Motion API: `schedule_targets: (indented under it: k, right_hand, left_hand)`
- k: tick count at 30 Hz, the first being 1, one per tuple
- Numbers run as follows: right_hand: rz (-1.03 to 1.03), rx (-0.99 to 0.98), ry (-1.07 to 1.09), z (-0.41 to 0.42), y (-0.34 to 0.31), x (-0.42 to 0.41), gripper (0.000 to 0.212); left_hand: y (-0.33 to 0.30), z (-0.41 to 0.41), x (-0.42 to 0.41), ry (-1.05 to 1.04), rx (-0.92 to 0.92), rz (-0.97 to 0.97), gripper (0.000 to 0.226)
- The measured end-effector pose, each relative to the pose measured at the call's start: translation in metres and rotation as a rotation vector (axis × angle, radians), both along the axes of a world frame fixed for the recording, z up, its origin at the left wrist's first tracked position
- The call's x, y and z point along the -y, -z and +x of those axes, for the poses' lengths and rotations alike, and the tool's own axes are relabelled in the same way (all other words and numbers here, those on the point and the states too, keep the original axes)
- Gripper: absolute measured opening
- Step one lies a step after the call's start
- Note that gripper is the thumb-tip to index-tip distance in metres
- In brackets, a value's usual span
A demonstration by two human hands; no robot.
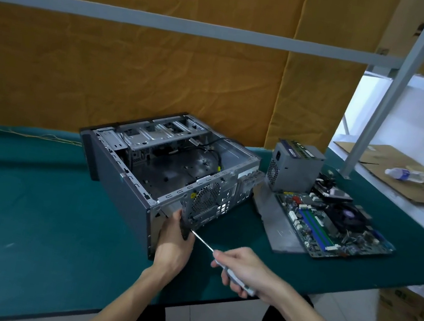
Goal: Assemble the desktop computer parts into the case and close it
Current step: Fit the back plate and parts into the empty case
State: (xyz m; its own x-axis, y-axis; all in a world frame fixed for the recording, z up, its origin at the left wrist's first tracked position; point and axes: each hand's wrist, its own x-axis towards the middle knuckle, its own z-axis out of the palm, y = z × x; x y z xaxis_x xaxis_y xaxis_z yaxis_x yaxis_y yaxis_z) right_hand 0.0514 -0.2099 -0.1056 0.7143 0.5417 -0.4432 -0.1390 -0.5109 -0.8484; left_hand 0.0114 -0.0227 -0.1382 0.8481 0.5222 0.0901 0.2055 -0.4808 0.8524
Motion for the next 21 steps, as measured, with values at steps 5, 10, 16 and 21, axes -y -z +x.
schedule_targets:
  k: [5,10,16,21]
  right_hand:
    - [0.078,0.158,0.127,0.024,0.002,0.040,0.017]
    - [-0.344,0.655,0.377,0.072,0.003,0.066,0.007]
    - [-0.846,0.941,0.282,0.117,0.008,0.054,0.015]
    - [-0.996,0.921,0.227,0.142,0.012,0.050,0.033]
  left_hand:
    - [-0.060,-0.024,0.012,0.106,-0.297,0.409,0.042]
    - [-0.122,-0.005,0.016,0.103,0.131,0.467,0.017]
    - [-0.123,0.074,0.006,0.279,-0.068,0.824,0.046]
    - [-0.118,0.107,-0.009,0.371,-0.062,0.797,0.032]
